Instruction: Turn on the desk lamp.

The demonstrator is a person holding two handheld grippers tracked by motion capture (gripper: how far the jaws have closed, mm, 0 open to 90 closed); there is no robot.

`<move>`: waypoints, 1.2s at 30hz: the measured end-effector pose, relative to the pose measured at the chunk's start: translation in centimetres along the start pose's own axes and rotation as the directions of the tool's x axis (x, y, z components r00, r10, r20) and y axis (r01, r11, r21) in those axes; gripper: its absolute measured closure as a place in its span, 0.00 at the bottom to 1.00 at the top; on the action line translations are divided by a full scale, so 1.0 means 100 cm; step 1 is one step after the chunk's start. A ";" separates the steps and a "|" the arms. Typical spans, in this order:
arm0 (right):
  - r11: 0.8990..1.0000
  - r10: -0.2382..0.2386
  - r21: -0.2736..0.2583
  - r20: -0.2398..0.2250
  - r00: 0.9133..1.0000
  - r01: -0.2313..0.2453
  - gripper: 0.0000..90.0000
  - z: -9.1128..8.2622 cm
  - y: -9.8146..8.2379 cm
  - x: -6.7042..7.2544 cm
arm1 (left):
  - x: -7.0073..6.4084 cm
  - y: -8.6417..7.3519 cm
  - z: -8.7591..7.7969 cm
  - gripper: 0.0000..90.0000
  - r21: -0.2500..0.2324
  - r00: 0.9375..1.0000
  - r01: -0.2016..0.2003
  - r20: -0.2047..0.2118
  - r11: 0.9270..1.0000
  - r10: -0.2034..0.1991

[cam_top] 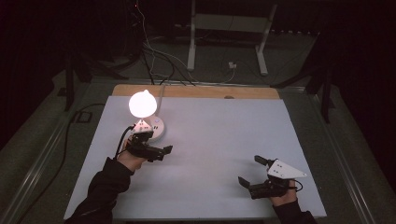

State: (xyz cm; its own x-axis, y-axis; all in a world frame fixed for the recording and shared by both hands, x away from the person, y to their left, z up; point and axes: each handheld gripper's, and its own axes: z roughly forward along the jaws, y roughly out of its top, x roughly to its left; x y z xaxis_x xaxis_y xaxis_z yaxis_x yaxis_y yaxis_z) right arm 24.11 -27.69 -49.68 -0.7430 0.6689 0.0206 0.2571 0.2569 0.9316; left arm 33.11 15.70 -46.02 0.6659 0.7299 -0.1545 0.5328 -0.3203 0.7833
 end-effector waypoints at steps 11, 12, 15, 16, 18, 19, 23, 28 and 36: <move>1.000 0.012 -0.008 -0.004 1.000 -0.012 0.00 0.000 0.000 0.000 | -0.004 -0.014 -0.020 0.00 0.000 0.999 -0.034 0.001 0.999 0.034; 1.000 0.011 -0.007 -0.003 1.000 -0.011 0.00 0.000 0.000 0.000 | -0.004 -0.015 -0.022 0.00 0.000 0.999 -0.036 -0.002 0.999 0.036; 1.000 0.011 -0.004 -0.002 1.000 -0.011 0.00 0.000 0.000 0.000 | -0.004 -0.020 -0.028 0.00 0.000 0.999 -0.036 -0.003 0.999 0.036; 1.000 0.010 -0.004 -0.002 1.000 -0.010 0.00 0.000 0.000 0.000 | -0.003 -0.022 -0.030 0.00 0.001 0.999 -0.035 -0.004 0.999 0.035; 1.000 0.009 -0.003 -0.003 1.000 -0.010 0.00 0.000 0.000 0.000 | -0.003 -0.026 -0.034 0.00 0.001 0.999 -0.032 -0.010 0.999 0.032; 1.000 0.009 -0.001 -0.002 1.000 -0.009 0.00 0.000 0.000 0.000 | -0.002 -0.028 -0.036 0.00 0.001 0.999 -0.035 -0.012 0.999 0.035; 1.000 0.006 0.001 -0.002 1.000 -0.006 0.00 0.001 0.000 0.001 | -0.001 -0.037 -0.043 0.00 0.004 0.999 -0.029 -0.016 1.000 0.029; 1.000 0.008 0.002 -0.003 1.000 -0.008 0.00 0.001 0.000 0.001 | 0.000 -0.048 -0.052 0.00 0.003 0.999 -0.025 -0.023 1.000 0.025; 1.000 0.002 0.007 0.000 1.000 -0.002 0.00 0.001 0.000 0.001 | -0.004 -0.064 -0.064 0.00 -0.005 0.999 -0.017 -0.043 1.000 0.016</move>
State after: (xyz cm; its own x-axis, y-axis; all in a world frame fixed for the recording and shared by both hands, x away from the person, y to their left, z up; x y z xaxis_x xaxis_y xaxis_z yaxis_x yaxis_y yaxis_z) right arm 24.09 -27.55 -49.76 -0.7425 0.6695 0.0227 0.2629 0.2600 0.9291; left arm 26.10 21.32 -47.15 0.6518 0.7495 -0.1159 0.5189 -0.3292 0.7889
